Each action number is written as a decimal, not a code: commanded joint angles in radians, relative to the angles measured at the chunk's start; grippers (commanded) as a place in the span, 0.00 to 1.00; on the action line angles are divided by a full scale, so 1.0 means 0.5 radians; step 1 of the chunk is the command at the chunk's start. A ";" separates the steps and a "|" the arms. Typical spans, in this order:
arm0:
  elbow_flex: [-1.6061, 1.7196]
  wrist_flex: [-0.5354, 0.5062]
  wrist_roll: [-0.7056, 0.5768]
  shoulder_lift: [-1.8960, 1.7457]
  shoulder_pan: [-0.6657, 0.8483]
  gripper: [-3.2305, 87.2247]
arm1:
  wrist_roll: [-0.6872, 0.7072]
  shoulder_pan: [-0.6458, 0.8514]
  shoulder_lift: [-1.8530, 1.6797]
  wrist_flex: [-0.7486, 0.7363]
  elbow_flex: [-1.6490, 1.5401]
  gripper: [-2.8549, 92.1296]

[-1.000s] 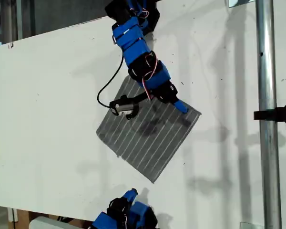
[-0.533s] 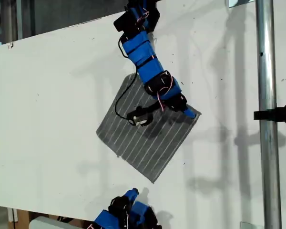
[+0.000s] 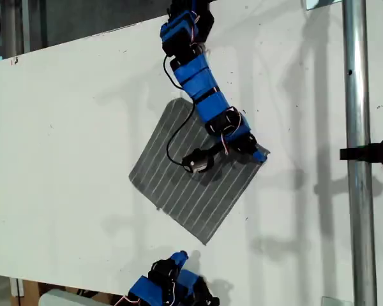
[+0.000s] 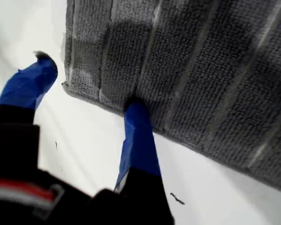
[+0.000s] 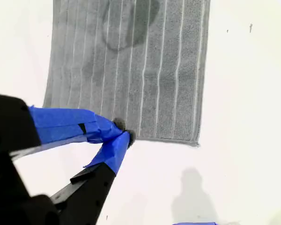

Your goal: Grasp corners of a towel and fold twice.

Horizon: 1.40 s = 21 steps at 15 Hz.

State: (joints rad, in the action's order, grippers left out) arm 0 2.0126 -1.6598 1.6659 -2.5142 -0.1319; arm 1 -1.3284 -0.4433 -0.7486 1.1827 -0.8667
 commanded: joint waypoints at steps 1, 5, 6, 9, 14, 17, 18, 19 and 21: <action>-0.009 0.037 0.034 0.006 -0.009 0.00 | -0.077 0.015 0.061 0.104 0.067 0.36; -0.012 0.049 0.043 0.012 -0.015 0.00 | -0.215 0.006 0.104 0.433 0.018 0.38; -0.009 0.052 0.043 0.012 -0.018 0.00 | -0.239 -0.003 0.092 0.491 0.003 0.39; -0.006 0.058 0.040 0.012 -0.018 0.00 | -0.291 -0.034 0.006 0.607 -0.095 0.40; 0.006 0.077 0.031 0.009 -0.015 0.00 | -0.202 -0.037 -0.264 0.528 -0.043 0.37; 0.006 0.083 0.028 0.006 -0.018 0.00 | -0.046 -0.012 -0.742 0.396 -0.061 0.35; 0.006 0.083 0.025 0.006 -0.018 0.00 | -0.015 -0.012 -0.841 0.365 -0.061 0.35; 0.006 0.083 0.025 0.003 -0.018 0.00 | -0.009 -0.009 -0.890 0.356 -0.067 0.35; 0.015 0.086 0.025 -0.006 -0.018 0.00 | -0.018 -0.009 -0.816 0.328 -0.114 0.35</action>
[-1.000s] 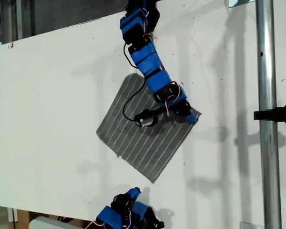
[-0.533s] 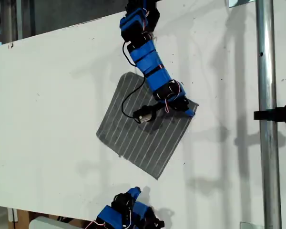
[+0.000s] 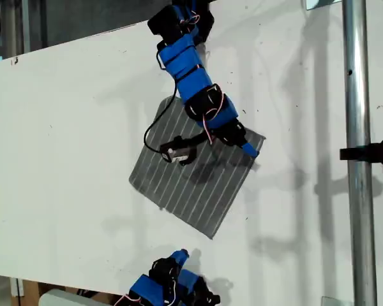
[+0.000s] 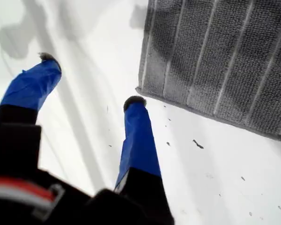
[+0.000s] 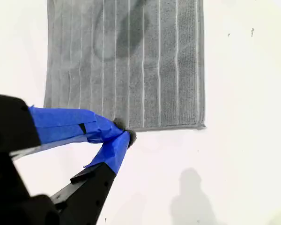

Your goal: Grasp corners of a towel and fold twice.

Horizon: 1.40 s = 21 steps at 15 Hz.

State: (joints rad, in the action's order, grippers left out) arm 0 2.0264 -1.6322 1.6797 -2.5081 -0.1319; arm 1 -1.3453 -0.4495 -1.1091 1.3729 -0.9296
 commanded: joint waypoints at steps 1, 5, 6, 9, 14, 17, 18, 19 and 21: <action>0.000 0.034 0.000 -0.025 -0.018 0.00 | 0.009 0.003 0.000 -0.077 0.012 0.35; 0.058 0.046 0.031 -0.083 -0.040 0.00 | -0.012 0.031 0.417 -0.064 0.012 0.36; 0.077 0.049 0.040 -0.107 -0.046 0.00 | -0.021 0.043 0.503 -0.031 0.012 0.37; 0.129 0.064 0.055 -0.163 -0.049 0.00 | -0.018 0.080 0.620 -0.006 0.012 0.35; 0.156 0.064 0.049 -0.178 -0.031 0.00 | -0.031 0.101 0.663 -0.080 0.012 0.03; 0.163 0.074 0.055 -0.178 -0.034 0.00 | -0.031 0.086 0.653 -0.086 0.012 0.03; 0.150 0.077 0.058 -0.166 -0.037 0.00 | -0.034 0.083 0.644 -0.086 0.012 0.03; 0.110 0.077 0.058 -0.132 -0.031 0.00 | -0.034 0.080 0.638 -0.086 0.012 0.03; -0.184 -0.012 -0.040 0.144 0.003 0.00 | -0.034 0.077 0.644 -0.104 0.012 0.03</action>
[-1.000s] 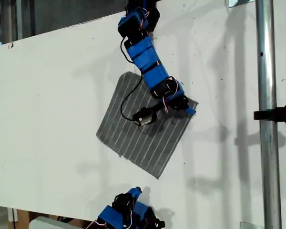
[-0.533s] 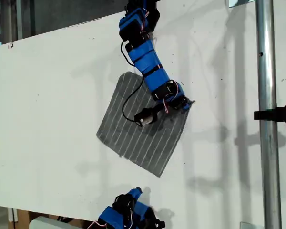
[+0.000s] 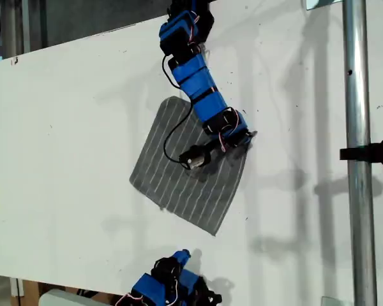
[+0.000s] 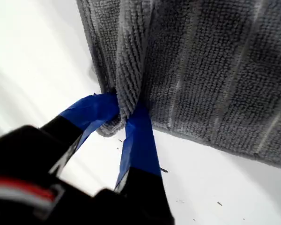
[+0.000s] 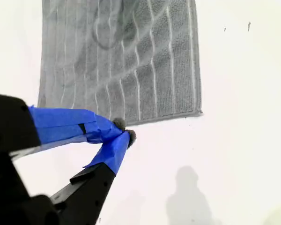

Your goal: Grasp corners of a towel and fold twice.

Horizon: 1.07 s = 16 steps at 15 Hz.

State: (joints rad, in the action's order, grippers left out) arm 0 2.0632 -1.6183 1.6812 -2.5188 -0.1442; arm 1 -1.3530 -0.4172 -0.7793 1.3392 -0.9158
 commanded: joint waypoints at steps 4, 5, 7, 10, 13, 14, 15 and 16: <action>-0.933 -0.120 -0.491 0.782 0.018 0.01 | -0.012 0.012 -0.006 -0.058 -0.015 0.03; -0.973 -0.120 -0.595 0.825 0.043 0.10 | -0.015 0.006 -0.006 -0.067 -0.015 0.03; -1.009 -0.114 -0.788 0.831 0.046 0.29 | -0.021 -0.006 -0.006 -0.086 -0.015 0.03; -1.040 -0.141 -1.055 0.914 0.074 0.41 | -0.034 -0.018 -0.003 -0.101 -0.018 0.03; -0.838 -0.061 -0.973 1.046 0.021 0.40 | -0.043 -0.025 -0.006 -0.107 -0.018 0.03; -0.752 0.006 -0.927 1.095 -0.015 0.41 | -0.046 -0.025 -0.006 -0.107 -0.018 0.03; -0.644 0.120 -0.896 1.129 -0.055 0.41 | -0.046 -0.025 -0.009 -0.107 -0.018 0.03; -0.482 0.279 -0.850 1.129 -0.080 0.40 | -0.046 -0.025 -0.015 -0.107 -0.018 0.03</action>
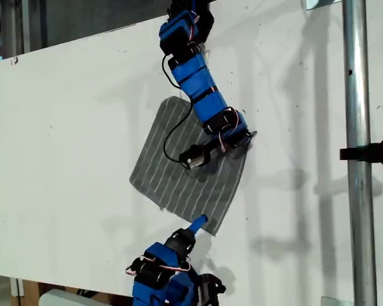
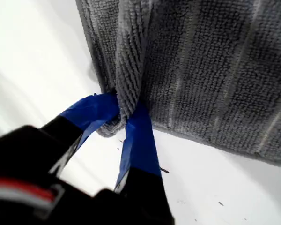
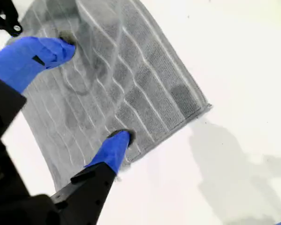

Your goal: Grasp corners of a towel and fold twice.

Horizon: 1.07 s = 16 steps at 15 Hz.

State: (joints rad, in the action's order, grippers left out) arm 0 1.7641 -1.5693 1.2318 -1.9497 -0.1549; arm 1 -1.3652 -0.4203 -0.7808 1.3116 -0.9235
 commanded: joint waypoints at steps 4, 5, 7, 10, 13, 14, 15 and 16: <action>0.739 0.709 0.239 -0.018 -0.086 0.37 | -0.021 -0.031 -0.025 -0.052 -0.003 0.03; 0.816 0.764 0.273 -0.009 -0.080 0.37 | -0.025 -0.034 -0.028 -0.052 -0.003 0.03; 0.945 0.841 0.313 -0.009 -0.037 0.37 | -0.025 -0.040 -0.040 -0.055 -0.003 0.03; 1.003 0.966 0.374 0.110 -0.052 0.36 | -0.034 -0.052 -0.049 -0.055 -0.003 0.03; 0.914 1.086 0.423 0.374 -0.086 0.35 | -0.037 -0.055 -0.052 -0.061 -0.003 0.03; 0.905 1.138 0.448 0.442 -0.092 0.35 | -0.037 -0.055 -0.055 -0.061 -0.003 0.03; 0.911 1.200 0.476 0.512 -0.092 0.33 | -0.037 -0.058 -0.055 -0.061 -0.003 0.03; 0.923 1.295 0.482 0.595 -0.092 0.30 | -0.037 -0.064 -0.055 -0.061 -0.003 0.03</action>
State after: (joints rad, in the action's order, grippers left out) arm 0 2.2764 -0.9787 1.4619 -1.6874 -0.1933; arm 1 -1.3744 -0.4341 -0.7900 1.3054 -0.9311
